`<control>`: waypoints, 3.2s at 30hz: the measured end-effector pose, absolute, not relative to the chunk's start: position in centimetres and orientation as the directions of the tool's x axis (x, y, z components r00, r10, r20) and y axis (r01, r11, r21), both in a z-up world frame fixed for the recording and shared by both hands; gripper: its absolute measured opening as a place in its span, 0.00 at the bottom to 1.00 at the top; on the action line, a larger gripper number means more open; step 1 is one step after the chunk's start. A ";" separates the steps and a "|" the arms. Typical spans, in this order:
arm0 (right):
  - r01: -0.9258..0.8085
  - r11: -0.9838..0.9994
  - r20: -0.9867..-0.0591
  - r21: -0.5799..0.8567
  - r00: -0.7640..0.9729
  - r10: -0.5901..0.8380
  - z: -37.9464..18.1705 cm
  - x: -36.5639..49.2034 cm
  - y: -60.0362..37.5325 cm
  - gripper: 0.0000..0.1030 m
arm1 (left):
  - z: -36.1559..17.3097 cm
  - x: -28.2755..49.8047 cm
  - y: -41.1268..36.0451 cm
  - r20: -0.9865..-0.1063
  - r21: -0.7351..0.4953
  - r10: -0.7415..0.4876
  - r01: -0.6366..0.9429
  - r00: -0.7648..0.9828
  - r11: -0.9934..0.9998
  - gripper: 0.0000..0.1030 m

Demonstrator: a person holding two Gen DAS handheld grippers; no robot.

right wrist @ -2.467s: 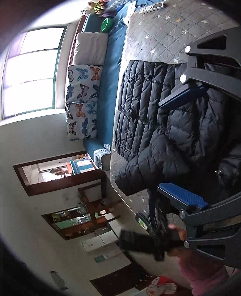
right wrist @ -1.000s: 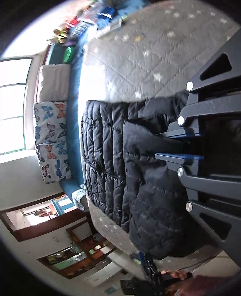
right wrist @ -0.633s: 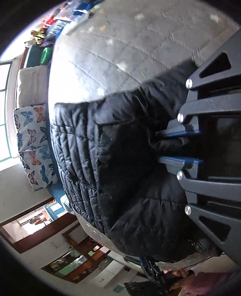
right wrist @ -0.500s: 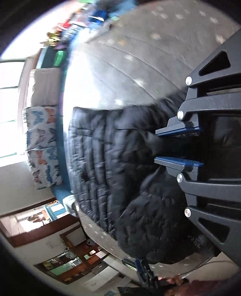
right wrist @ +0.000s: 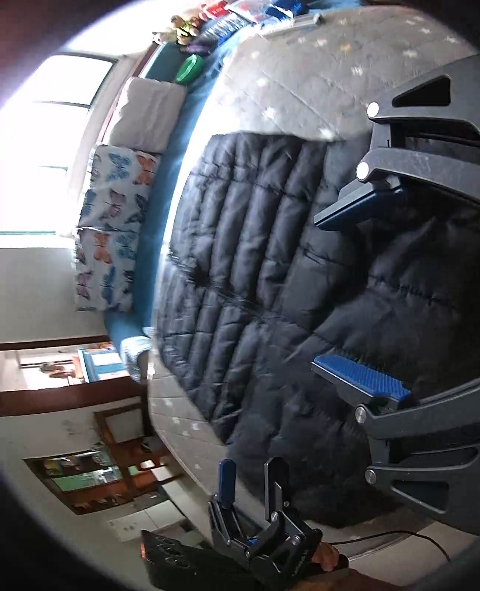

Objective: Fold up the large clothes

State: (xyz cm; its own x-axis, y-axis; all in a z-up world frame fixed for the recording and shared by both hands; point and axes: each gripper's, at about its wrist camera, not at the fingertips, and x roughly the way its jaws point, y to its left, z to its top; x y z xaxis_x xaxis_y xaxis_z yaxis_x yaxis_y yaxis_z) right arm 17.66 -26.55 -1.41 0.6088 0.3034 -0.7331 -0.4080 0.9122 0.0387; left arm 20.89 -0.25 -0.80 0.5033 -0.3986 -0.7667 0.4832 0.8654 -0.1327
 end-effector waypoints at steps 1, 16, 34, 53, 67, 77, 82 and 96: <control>-0.410 0.911 -0.744 0.040 0.597 0.301 -2.4 17.8 -26.7 0.74 | -1.9 20.9 -0.4 -0.771 -0.132 -0.398 0.487 0.497 0.863 0.95; -0.456 0.885 -0.770 0.093 0.530 0.355 -6.7 17.9 -27.4 0.76 | -6.6 20.7 -1.8 -0.804 -0.075 -0.347 0.497 0.483 0.865 0.97; -0.482 0.876 -0.794 0.010 0.529 0.300 -5.5 14.6 -28.1 0.77 | -5.8 19.7 -2.0 -0.797 -0.004 -0.315 0.516 0.516 0.856 1.00; -0.509 0.859 -0.773 0.051 0.525 0.357 -3.9 12.2 -28.9 0.79 | -5.7 13.8 5.8 -0.772 -0.088 -0.344 0.446 0.535 0.891 0.94; -0.504 0.864 -0.806 0.014 0.506 0.308 -5.1 12.8 -28.5 0.81 | -3.8 9.2 4.7 -0.771 0.069 -0.275 0.505 0.574 0.860 0.96; -0.536 0.844 -0.727 0.017 0.573 0.379 0.2 13.7 -26.3 0.81 | 2.4 8.6 5.8 -0.671 0.004 -0.357 0.484 0.650 0.875 0.94; -0.538 0.826 -0.723 0.165 0.504 0.473 -1.3 16.5 -24.7 0.81 | 1.4 16.0 6.6 -0.687 -0.194 -0.420 0.408 0.593 0.892 0.80; -0.603 0.785 -0.755 0.140 0.448 0.479 -6.6 18.2 -23.6 0.81 | -5.6 19.8 4.9 -0.743 -0.164 -0.385 0.410 0.547 0.897 0.75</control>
